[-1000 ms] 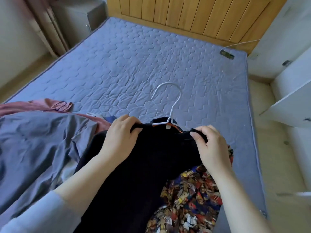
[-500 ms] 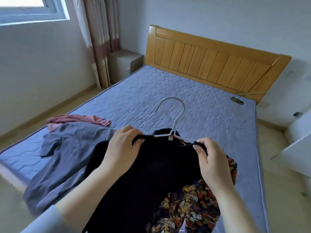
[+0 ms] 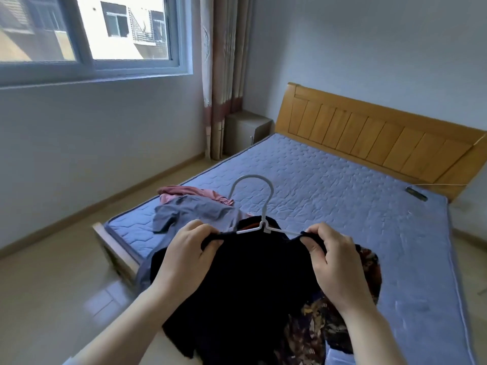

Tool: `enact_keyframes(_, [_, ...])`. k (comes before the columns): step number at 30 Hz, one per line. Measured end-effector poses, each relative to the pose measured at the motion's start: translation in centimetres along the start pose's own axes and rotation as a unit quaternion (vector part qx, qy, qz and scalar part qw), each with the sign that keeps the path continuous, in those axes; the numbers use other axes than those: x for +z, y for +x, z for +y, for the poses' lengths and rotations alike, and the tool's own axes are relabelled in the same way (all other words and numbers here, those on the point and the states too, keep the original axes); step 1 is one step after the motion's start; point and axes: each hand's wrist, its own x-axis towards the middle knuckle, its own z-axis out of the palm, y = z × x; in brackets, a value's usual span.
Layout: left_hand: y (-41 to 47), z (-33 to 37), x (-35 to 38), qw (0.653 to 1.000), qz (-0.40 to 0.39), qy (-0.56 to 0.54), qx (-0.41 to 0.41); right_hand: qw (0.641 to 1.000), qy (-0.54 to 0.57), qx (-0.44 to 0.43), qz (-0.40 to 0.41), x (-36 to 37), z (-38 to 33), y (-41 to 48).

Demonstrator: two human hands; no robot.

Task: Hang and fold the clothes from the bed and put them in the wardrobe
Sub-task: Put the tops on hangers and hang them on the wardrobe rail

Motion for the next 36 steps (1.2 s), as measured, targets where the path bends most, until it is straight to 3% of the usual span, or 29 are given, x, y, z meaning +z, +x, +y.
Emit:
enact_keyframes(7, [-2.6,-3.9,-6.1,0.999,0.033,-0.005,-0.029,0.999,0.003,-0.022,-0.023,2.8,-7.2,0.2])
enact_keyframes(14, [0.3,-8.5,-8.2,0.998,0.047,0.005,-0.046,0.998,0.021,-0.004,-0.058,7.5,-8.9,4.1])
enact_keyframes(24, [8.0,-15.8,-10.1,0.997,-0.026,0.012,-0.071,0.997,0.037,0.019,-0.063,17.1,-8.9,11.4])
enact_keyframes(36, [16.5,-24.6,-10.7,0.997,-0.072,-0.029,0.016,0.99,0.04,0.067,-0.118,26.1,-12.9,17.1])
